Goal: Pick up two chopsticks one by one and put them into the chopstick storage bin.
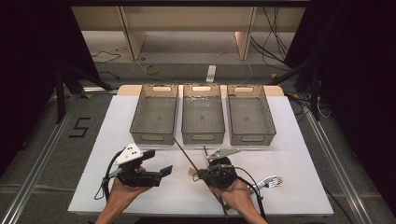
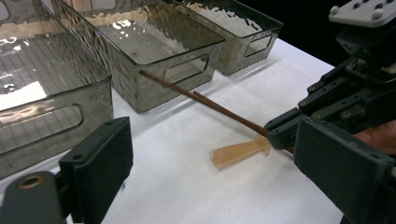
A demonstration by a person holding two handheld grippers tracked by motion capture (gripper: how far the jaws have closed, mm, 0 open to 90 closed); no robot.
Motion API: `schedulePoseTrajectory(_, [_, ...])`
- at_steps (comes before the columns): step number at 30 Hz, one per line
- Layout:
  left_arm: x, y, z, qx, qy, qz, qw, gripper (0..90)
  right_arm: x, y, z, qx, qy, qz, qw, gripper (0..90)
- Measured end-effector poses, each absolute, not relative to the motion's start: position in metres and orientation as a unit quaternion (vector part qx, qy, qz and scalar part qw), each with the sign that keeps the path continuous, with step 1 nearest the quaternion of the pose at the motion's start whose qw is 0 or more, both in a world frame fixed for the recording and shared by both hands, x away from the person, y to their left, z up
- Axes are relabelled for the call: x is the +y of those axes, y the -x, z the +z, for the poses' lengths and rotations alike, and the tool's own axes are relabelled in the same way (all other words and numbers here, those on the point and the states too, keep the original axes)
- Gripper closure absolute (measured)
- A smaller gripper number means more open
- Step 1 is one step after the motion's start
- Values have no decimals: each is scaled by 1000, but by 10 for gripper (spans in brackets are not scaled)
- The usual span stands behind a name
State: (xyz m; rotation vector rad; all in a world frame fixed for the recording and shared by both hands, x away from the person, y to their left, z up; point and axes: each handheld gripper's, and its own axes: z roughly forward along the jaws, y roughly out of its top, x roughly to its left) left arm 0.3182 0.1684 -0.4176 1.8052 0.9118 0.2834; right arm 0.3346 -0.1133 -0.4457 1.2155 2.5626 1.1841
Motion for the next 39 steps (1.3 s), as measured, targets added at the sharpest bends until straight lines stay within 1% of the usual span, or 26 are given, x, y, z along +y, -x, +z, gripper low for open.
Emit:
schedulePoseTrajectory(7, [169,-322,-418,402,-736,78,539,118,-117,-333,-437,832,-385,397,45,859])
schedulePoseTrajectory(11, [164,-323,-420,405,-737,61,537,121,-117,-330,-432,830,-379,408,43,859])
schedulePoseTrajectory(17, [160,-327,-422,421,-720,28,551,147,-112,-324,-427,828,-361,425,52,858])
schedulePoseTrajectory(24, [155,-334,-431,450,-694,-33,561,180,-107,-320,-426,830,-349,432,54,858])
schedulePoseTrajectory(26, [154,-335,-432,459,-682,-51,567,213,-104,-318,-426,830,-346,434,53,858])
schedulePoseTrajectory(28, [154,-336,-433,465,-671,-66,573,225,-102,-317,-427,831,-343,434,55,858])
schedulePoseTrajectory(29, [154,-336,-434,467,-667,-71,577,253,-100,-314,-426,833,-337,435,57,858])
schedulePoseTrajectory(30, [153,-336,-434,467,-664,-72,580,272,-99,-313,-426,833,-334,437,59,858])
schedulePoseTrajectory(31, [152,-336,-434,465,-665,-72,580,272,-99,-313,-426,833,-334,437,59,858])
schedulePoseTrajectory(33, [150,-335,-435,465,-666,-72,579,318,-97,-312,-425,834,-329,439,59,858])
schedulePoseTrajectory(34, [149,-335,-436,466,-664,-76,580,379,-96,-311,-424,834,-326,441,60,858])
schedulePoseTrajectory(36, [149,-336,-438,471,-658,-84,582,440,-95,-310,-424,833,-326,443,60,858])
schedulePoseTrajectory(37, [149,-336,-438,473,-655,-87,583,440,-95,-310,-424,833,-326,443,60,858])
schedulePoseTrajectory(38, [150,-336,-439,473,-652,-90,586,499,-95,-310,-424,833,-323,444,62,858])
schedulePoseTrajectory(39, [150,-336,-439,472,-651,-91,587,499,-95,-310,-424,833,-323,444,62,858])
